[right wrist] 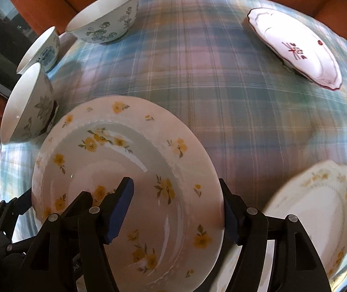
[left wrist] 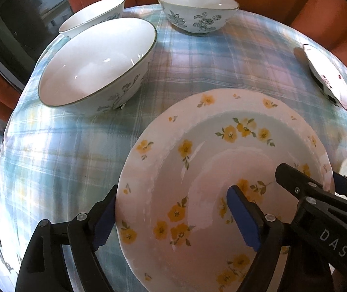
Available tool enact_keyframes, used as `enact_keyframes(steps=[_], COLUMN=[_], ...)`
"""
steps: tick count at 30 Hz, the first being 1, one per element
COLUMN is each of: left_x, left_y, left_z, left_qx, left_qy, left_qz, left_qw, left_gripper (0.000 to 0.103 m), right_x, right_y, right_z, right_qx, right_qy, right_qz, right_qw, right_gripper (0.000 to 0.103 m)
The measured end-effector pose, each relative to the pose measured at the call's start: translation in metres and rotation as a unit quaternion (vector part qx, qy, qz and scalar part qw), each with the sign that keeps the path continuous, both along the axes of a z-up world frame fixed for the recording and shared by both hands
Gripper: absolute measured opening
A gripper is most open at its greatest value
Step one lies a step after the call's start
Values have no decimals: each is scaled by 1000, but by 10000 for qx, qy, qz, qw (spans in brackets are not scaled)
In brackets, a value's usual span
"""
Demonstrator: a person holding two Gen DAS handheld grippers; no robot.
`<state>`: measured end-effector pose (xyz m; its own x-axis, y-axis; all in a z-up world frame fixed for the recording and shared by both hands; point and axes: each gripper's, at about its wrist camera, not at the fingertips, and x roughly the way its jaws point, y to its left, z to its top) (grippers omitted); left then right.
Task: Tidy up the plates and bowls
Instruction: 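Carry the flat plate with both grippers over the scalloped plate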
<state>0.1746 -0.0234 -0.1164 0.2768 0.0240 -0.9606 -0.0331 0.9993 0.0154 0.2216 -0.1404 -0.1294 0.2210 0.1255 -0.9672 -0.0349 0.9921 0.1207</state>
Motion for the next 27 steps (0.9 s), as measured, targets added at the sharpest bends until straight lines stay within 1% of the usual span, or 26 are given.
enact_keyframes(steps=[7,17,21,27], left_x=[-20,-48,-58,-72], left_y=[-5,-3,-10,-30], left_z=[22,43,46,47], left_qx=[-132,-255,-249,-169], left_qy=[-185,-425,-483,-549], left_qz=[-316,-813,-913,-958], left_qw=[9992,9955,9943,9937], left_gripper=[85,84,84,84], right_x=[-30,-74,-89,-107], right_y=[-1,-10,-17,-41], right_z=[25,54,60,61], right_qx=[-112,-232,-223,-100], right_qy=[-209,-522,-609,-695], right_qz=[-336,-753,-874,-926], right_qw=[9992,9955,9941,9932], right_gripper=[71,71,71,71])
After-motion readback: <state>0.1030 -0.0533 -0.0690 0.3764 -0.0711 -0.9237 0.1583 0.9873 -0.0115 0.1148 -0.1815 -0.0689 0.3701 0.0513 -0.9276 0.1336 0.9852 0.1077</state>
